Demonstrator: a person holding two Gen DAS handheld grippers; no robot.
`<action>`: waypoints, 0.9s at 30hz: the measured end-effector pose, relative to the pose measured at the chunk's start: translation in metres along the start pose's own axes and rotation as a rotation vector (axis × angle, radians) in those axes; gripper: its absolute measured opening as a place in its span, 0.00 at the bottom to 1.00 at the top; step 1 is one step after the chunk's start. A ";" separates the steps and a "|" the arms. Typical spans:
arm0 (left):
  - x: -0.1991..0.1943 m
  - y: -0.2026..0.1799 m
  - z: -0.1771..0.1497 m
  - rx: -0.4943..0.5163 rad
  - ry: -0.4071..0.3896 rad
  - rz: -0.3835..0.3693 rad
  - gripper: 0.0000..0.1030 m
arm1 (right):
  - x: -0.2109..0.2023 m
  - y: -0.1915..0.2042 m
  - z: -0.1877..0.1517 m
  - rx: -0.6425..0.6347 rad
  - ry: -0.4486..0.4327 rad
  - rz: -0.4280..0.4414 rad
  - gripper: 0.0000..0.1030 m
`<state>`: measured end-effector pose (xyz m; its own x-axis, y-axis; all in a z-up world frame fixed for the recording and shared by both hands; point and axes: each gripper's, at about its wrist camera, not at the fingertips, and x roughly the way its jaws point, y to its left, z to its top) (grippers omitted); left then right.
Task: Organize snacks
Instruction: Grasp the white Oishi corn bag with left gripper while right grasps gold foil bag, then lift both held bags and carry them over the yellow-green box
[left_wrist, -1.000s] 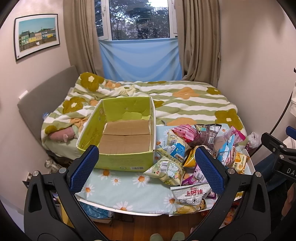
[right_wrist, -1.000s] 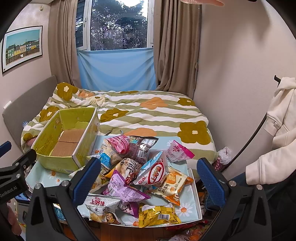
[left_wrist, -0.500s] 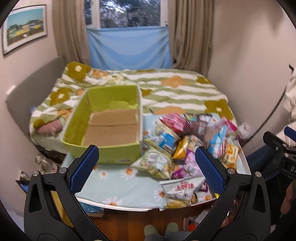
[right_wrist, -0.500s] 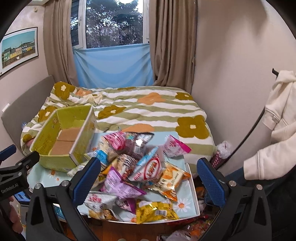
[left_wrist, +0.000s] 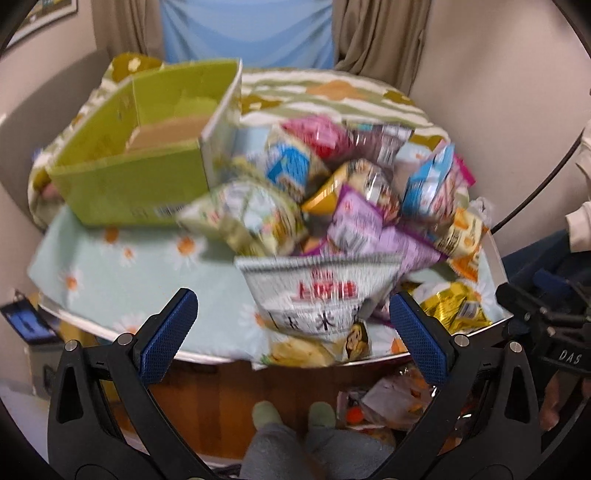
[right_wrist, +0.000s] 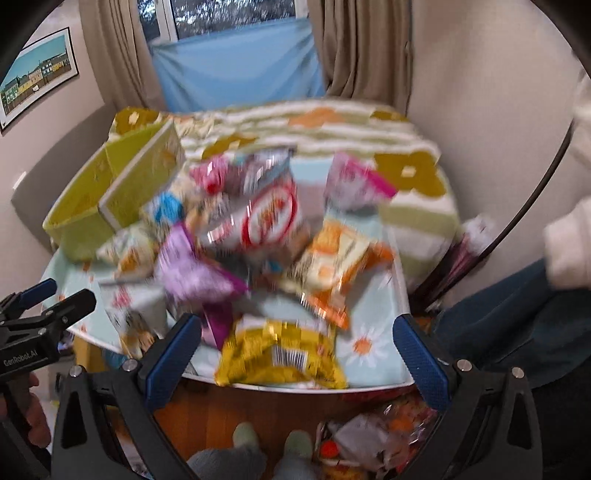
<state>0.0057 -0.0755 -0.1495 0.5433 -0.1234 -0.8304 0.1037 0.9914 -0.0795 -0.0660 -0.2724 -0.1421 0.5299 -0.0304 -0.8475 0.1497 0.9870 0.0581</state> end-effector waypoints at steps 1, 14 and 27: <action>0.008 -0.002 -0.004 -0.003 0.009 0.007 1.00 | 0.009 -0.002 -0.004 0.006 0.021 0.018 1.00; 0.066 -0.018 -0.012 0.009 0.049 0.071 1.00 | 0.083 -0.016 -0.014 0.102 0.212 0.170 1.00; 0.078 -0.008 -0.015 0.008 0.068 0.072 0.62 | 0.104 -0.014 -0.011 0.091 0.232 0.175 0.88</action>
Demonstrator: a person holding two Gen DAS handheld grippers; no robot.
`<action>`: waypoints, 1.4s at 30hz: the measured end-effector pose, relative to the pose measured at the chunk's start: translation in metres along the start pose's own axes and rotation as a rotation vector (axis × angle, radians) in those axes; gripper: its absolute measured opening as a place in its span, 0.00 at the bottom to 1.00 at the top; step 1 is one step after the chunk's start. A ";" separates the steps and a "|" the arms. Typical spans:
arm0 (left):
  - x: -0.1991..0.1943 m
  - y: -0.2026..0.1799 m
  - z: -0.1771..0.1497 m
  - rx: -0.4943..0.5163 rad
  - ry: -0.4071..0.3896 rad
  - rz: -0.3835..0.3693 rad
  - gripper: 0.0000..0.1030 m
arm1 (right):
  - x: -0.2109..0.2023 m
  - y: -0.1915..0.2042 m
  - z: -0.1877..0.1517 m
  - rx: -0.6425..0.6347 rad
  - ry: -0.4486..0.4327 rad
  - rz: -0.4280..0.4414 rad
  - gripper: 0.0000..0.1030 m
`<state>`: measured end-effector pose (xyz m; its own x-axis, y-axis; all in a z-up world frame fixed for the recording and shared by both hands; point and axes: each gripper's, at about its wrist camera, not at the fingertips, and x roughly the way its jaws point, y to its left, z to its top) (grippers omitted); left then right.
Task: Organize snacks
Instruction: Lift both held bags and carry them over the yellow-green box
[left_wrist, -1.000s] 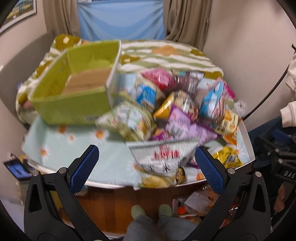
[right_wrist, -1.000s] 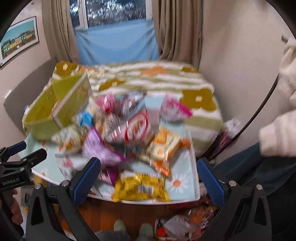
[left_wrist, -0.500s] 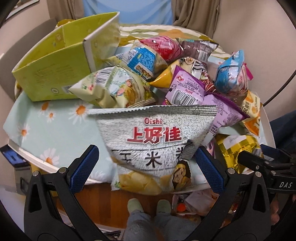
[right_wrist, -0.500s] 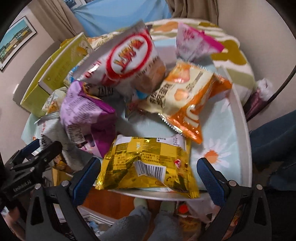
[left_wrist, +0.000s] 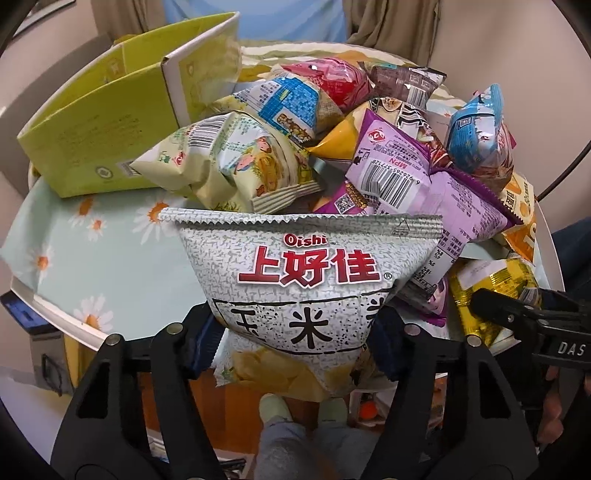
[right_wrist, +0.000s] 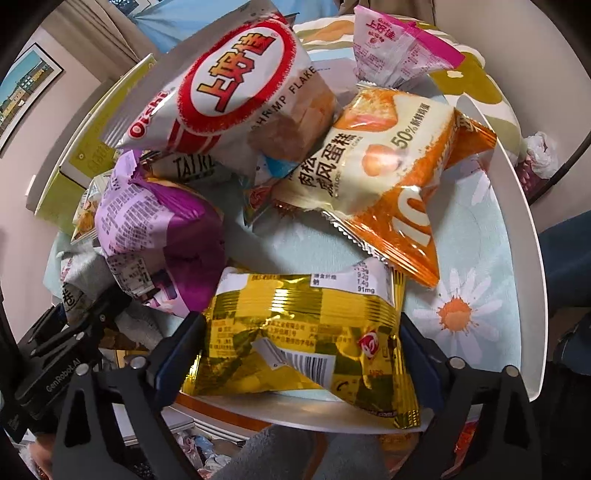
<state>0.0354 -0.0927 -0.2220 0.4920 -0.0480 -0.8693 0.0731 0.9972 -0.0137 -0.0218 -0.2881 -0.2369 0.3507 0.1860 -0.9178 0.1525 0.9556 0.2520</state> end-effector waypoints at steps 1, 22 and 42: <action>-0.002 0.001 -0.001 0.000 0.000 0.003 0.62 | 0.002 0.003 0.000 -0.007 0.003 0.003 0.85; -0.046 -0.002 0.003 -0.003 -0.061 0.024 0.59 | -0.031 0.015 -0.011 -0.021 -0.049 0.037 0.62; -0.117 0.007 0.057 -0.055 -0.205 0.046 0.59 | -0.121 0.046 0.028 -0.122 -0.232 0.042 0.62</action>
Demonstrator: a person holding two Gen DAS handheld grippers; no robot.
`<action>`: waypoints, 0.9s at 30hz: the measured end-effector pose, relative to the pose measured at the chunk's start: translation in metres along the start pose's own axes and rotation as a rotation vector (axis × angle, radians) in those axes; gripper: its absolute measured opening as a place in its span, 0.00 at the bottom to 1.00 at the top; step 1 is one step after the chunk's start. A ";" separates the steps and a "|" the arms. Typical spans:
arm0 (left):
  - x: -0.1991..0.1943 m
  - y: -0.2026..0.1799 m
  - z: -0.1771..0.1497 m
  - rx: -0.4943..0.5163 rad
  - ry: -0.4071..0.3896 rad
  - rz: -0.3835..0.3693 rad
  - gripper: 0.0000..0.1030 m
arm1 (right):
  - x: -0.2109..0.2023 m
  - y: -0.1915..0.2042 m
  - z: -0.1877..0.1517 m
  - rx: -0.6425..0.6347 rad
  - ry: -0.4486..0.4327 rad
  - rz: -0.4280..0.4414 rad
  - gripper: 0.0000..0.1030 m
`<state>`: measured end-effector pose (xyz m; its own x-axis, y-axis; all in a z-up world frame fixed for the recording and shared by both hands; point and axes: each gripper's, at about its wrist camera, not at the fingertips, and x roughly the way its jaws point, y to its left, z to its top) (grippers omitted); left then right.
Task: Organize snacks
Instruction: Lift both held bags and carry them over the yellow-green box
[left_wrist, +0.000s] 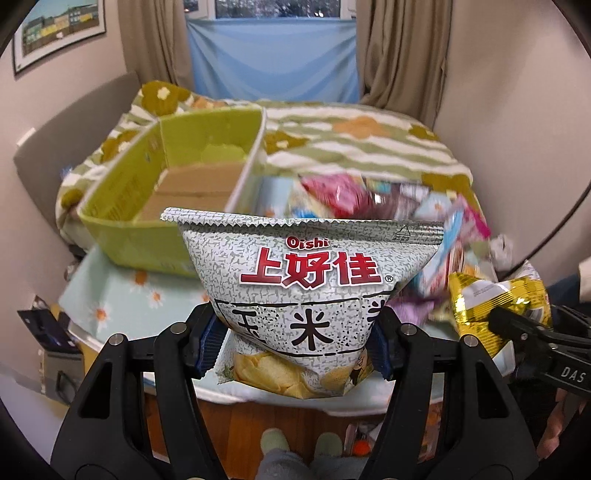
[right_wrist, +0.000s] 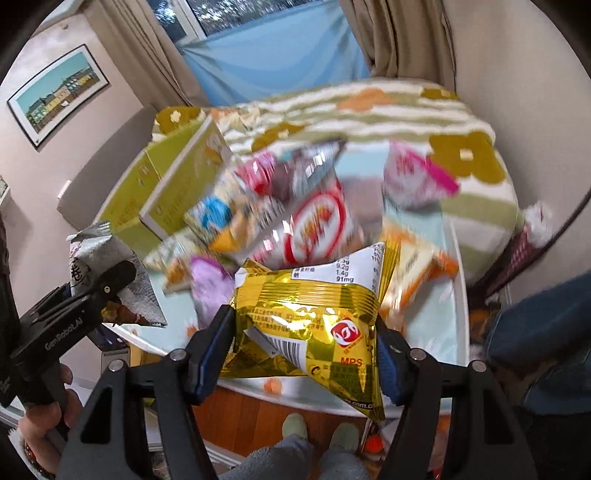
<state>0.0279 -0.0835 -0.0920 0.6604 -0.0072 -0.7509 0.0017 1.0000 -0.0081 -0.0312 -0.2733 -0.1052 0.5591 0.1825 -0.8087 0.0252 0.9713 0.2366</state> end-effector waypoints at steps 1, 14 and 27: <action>-0.003 0.004 0.010 -0.009 -0.012 0.004 0.59 | -0.005 0.004 0.011 -0.016 -0.023 0.002 0.62; 0.013 0.096 0.108 -0.046 -0.094 0.041 0.59 | 0.018 0.106 0.124 -0.152 -0.152 0.058 0.62; 0.105 0.218 0.209 0.042 -0.034 0.009 0.59 | 0.132 0.224 0.214 -0.049 -0.103 0.050 0.63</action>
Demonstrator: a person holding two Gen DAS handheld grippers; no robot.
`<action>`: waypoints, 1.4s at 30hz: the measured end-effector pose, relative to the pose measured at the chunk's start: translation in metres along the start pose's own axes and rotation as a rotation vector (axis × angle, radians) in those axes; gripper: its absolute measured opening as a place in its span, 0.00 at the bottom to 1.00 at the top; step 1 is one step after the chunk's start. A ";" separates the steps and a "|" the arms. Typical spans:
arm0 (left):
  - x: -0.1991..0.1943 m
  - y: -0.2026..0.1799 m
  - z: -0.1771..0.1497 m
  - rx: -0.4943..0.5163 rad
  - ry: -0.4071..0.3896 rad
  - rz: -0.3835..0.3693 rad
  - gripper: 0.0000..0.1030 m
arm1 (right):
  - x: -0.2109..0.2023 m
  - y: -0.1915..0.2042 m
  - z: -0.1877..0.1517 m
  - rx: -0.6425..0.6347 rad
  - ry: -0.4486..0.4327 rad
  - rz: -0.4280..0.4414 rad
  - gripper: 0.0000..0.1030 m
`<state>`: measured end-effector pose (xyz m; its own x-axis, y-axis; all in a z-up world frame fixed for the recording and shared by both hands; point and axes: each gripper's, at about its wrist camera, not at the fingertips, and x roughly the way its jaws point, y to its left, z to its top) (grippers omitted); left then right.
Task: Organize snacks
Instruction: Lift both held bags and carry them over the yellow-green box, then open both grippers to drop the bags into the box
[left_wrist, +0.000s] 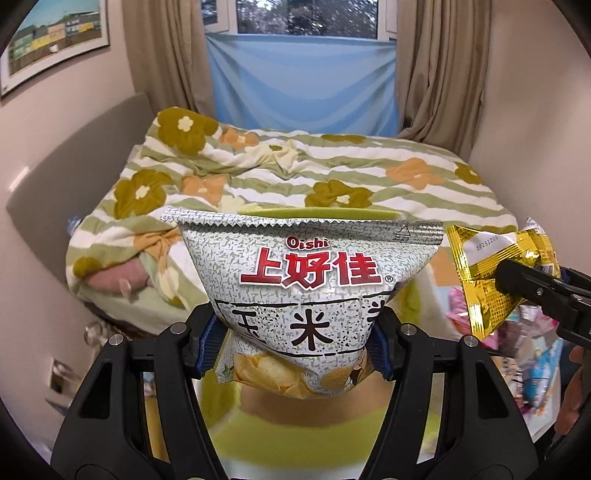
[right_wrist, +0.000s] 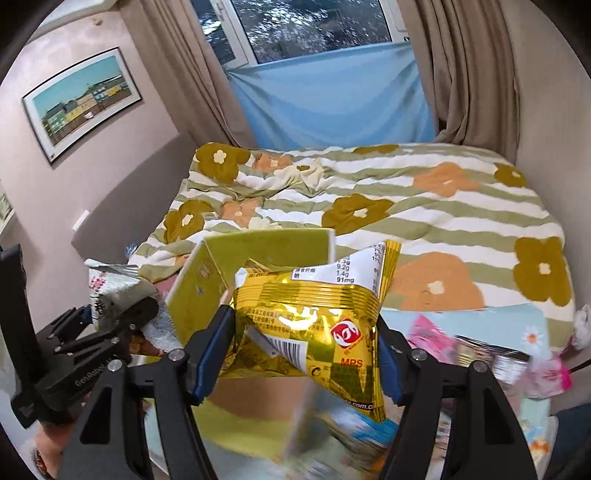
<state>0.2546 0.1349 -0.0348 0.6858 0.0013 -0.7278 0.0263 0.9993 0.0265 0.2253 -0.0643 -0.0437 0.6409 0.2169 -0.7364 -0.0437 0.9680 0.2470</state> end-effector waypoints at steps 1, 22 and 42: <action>0.011 0.006 0.005 0.008 0.010 -0.007 0.59 | 0.005 0.003 0.002 0.008 0.001 -0.003 0.63; 0.089 0.044 0.010 -0.014 0.149 -0.042 1.00 | 0.084 0.002 0.024 0.014 0.095 -0.097 0.63; 0.076 0.075 -0.017 -0.110 0.192 0.052 1.00 | 0.158 0.068 0.058 -0.158 0.151 0.080 0.74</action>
<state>0.2962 0.2103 -0.0997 0.5333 0.0498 -0.8445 -0.0921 0.9957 0.0005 0.3684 0.0281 -0.1067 0.5095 0.2989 -0.8069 -0.2172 0.9520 0.2155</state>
